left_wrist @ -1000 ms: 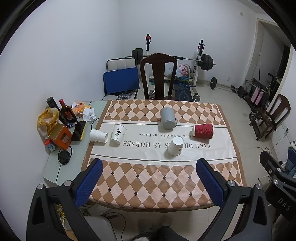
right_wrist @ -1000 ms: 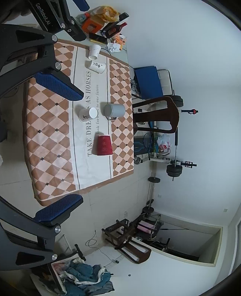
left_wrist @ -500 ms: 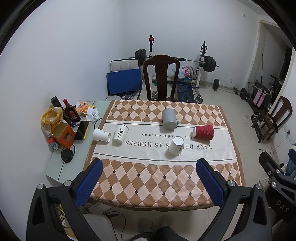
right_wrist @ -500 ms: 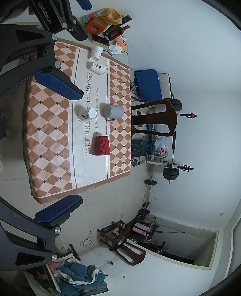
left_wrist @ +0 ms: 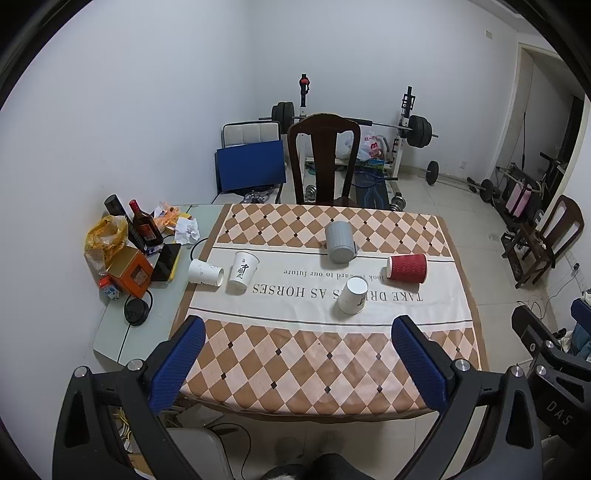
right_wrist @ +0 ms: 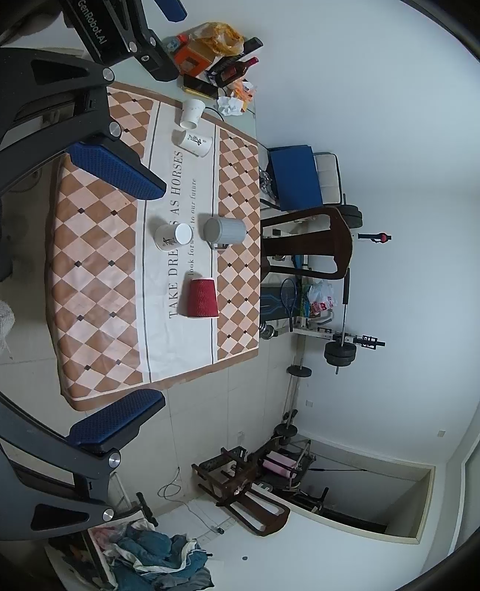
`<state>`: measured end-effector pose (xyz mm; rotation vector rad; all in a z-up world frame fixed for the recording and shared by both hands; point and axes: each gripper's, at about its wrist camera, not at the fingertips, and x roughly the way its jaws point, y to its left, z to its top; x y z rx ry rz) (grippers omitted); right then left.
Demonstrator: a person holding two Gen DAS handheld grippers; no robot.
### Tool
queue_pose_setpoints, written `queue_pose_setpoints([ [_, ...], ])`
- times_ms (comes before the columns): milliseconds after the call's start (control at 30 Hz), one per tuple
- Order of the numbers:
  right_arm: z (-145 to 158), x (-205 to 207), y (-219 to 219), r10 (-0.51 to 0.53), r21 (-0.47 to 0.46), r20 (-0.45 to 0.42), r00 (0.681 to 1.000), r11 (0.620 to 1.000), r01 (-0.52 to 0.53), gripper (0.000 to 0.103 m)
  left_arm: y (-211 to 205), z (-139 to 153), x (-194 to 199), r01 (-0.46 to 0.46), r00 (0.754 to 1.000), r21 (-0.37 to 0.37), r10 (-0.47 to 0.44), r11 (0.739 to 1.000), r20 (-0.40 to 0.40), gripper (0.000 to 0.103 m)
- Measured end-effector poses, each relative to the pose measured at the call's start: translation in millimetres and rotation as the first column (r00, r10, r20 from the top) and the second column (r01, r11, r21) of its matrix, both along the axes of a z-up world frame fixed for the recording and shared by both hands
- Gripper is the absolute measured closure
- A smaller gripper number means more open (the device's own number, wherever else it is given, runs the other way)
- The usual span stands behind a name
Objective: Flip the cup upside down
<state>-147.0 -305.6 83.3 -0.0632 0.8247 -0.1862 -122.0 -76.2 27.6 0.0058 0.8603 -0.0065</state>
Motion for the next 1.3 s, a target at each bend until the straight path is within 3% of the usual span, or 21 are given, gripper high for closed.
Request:
queue_pose_setpoints([
  [1300,8.3,2.7,11.0,0.007,0.007,0.001,1.0,1.0,-0.007,0.0,-0.9,2.2,-0.3,0.004,1.0,-0.001,-0.004,1.0,0.004,0.0],
])
